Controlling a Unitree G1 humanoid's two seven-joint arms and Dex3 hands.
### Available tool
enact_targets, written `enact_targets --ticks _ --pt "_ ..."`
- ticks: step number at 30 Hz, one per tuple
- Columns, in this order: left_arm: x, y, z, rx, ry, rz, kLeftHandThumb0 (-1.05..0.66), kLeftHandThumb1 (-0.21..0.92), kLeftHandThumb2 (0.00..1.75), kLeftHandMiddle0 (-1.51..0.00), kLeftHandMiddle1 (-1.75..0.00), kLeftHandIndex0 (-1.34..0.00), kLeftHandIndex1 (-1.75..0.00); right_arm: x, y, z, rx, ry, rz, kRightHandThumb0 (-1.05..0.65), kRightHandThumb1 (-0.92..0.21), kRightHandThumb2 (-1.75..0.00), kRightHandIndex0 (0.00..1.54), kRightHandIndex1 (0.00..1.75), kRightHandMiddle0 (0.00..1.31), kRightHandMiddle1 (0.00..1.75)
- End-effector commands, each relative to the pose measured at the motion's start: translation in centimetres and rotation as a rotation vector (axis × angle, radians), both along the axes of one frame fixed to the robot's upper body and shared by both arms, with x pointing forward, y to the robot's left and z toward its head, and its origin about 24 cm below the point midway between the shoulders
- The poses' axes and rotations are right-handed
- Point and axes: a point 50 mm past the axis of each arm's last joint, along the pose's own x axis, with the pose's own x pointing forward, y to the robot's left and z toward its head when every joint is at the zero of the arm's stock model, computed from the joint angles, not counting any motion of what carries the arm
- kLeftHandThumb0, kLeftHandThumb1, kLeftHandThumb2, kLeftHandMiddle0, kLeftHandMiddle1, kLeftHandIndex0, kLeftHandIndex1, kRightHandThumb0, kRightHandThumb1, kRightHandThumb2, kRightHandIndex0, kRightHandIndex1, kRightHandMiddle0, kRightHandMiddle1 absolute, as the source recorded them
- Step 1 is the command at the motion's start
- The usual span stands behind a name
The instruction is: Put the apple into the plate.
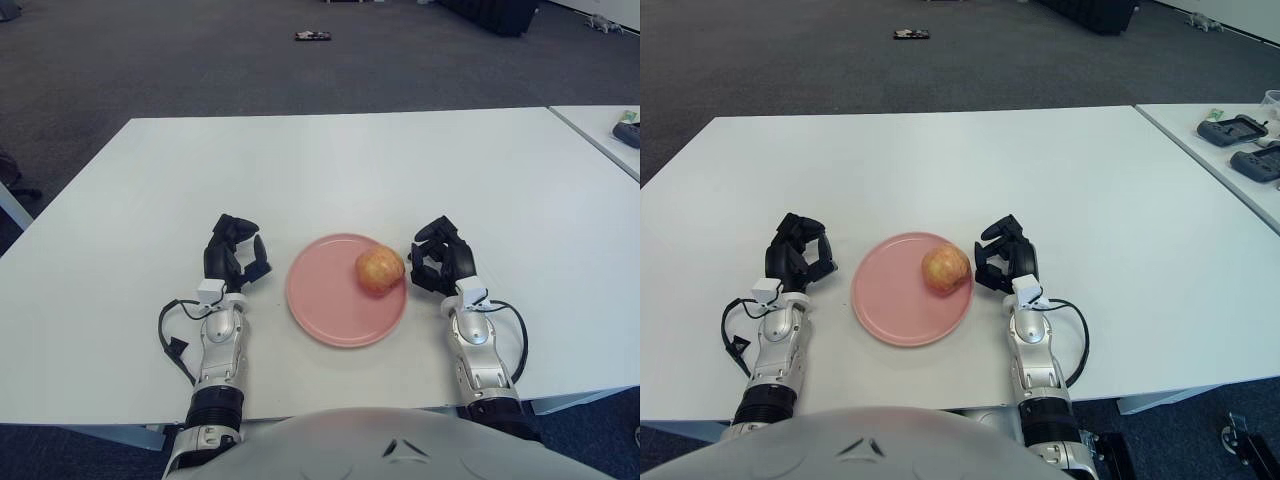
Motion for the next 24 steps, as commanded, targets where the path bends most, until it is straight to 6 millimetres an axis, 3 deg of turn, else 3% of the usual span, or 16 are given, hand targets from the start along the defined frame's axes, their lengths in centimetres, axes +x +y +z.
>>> enact_targets --ticks 1,24 --pt "-0.75 0.14 -1.04 -0.005 0.043 0.008 -0.48 0.33 1.32 -1.09 -1.75 -0.6 -1.75 0.07 -0.14 0.23 -0.007 -0.005 -0.009 -0.41 -0.54 -1.05 0.63 1.52 0.44 1.75" --pt "-0.88 0.19 -1.09 -0.033 0.065 0.006 -0.49 0.3 1.35 -1.12 -1.75 -0.63 -1.75 0.44 -0.46 -0.39 0.022 0.022 -0.071 -0.41 -0.55 -1.03 0.63 1.47 0.43 1.75"
